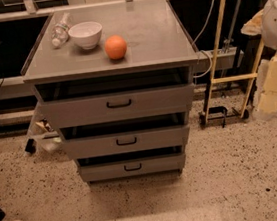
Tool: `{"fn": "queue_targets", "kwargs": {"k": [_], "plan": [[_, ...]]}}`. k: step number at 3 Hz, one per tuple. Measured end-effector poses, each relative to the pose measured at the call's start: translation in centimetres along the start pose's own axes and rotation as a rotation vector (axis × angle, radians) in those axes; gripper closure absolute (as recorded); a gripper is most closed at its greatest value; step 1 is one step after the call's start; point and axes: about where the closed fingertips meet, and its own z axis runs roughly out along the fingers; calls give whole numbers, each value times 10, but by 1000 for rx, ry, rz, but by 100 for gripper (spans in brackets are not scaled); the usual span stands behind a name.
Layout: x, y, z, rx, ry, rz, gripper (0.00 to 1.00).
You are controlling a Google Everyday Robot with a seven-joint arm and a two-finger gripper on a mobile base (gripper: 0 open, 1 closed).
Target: Open middle drawer
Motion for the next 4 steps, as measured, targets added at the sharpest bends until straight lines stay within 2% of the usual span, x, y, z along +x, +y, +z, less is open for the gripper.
{"fn": "queue_targets", "kwargs": {"k": [1,2,3,4], "plan": [[0,0,0,0,0,0,0],[-6,3,26,-43,-21,-43,0],[-25,21,106,-157,-64,-125,0],[-46,40,227,-296,-110,-191,0]]}}
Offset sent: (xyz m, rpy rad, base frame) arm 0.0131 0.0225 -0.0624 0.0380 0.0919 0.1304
